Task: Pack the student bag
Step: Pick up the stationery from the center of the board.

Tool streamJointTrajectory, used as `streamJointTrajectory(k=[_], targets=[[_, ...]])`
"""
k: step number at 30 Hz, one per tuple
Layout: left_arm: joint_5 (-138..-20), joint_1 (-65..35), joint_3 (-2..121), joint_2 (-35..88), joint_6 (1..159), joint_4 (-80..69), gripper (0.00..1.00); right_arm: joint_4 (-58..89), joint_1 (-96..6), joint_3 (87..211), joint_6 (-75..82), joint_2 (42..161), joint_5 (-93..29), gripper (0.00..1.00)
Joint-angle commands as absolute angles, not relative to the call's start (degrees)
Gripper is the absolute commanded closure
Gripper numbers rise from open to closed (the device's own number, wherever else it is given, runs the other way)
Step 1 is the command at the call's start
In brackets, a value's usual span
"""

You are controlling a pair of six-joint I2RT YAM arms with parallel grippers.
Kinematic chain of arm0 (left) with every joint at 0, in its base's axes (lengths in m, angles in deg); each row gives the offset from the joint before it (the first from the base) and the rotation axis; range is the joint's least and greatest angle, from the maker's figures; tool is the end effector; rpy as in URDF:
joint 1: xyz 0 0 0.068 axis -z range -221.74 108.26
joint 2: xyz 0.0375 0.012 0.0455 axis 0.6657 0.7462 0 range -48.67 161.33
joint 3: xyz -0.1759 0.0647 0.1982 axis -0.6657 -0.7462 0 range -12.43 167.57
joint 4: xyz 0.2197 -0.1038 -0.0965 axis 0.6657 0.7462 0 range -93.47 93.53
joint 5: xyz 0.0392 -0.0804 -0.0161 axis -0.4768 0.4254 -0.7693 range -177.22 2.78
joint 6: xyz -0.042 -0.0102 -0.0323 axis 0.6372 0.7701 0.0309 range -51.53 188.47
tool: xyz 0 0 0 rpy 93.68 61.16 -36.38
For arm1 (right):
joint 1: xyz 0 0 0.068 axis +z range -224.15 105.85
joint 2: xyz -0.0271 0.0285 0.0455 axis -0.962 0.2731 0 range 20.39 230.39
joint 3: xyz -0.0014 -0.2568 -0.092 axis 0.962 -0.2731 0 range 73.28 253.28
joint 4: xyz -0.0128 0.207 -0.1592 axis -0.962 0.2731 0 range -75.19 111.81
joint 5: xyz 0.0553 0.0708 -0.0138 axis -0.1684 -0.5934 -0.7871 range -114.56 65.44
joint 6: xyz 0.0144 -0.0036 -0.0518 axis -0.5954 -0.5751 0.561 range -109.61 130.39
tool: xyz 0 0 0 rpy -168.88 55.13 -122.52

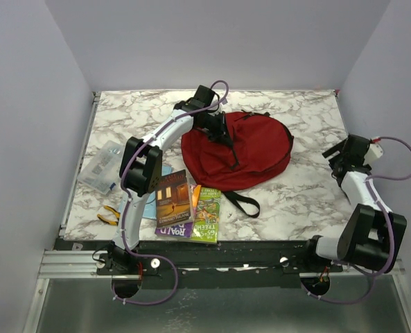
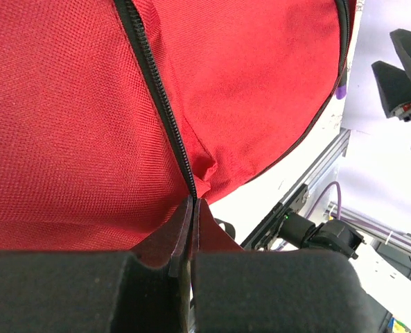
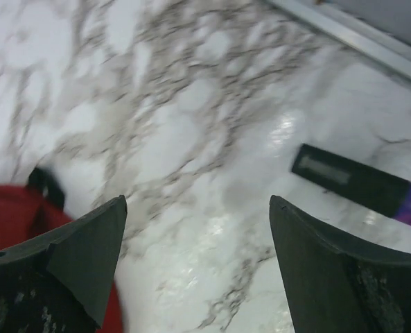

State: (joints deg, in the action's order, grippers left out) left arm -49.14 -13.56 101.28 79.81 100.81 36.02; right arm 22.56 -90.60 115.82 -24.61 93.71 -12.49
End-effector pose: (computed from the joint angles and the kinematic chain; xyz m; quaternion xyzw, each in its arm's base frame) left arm 0.4268 -0.2535 0.2328 0.0674 0.9027 -0.4144 0.0940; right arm 0.2573 -0.0837 0.2247 0.4300 0.7872 -0.0239 0.4414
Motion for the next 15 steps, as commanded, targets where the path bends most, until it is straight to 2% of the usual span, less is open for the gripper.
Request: streamJointTrajectory(k=[1, 6, 15], targets=[[-47.07, -13.02, 102.56, 79.97, 100.76, 36.61, 1.00, 22.13, -96.72, 114.27, -31.70, 98.12, -2.18, 0.13], [-47.55, -12.48, 102.18, 79.36, 100.33, 36.57, 1.00, 24.07, -101.22, 116.93, -31.71, 105.72, -1.28, 0.12], [-46.77, -12.13, 103.14, 79.27, 100.64, 36.61, 1.00, 23.33, -105.36, 116.72, -31.84, 107.22, -4.04, 0.11]])
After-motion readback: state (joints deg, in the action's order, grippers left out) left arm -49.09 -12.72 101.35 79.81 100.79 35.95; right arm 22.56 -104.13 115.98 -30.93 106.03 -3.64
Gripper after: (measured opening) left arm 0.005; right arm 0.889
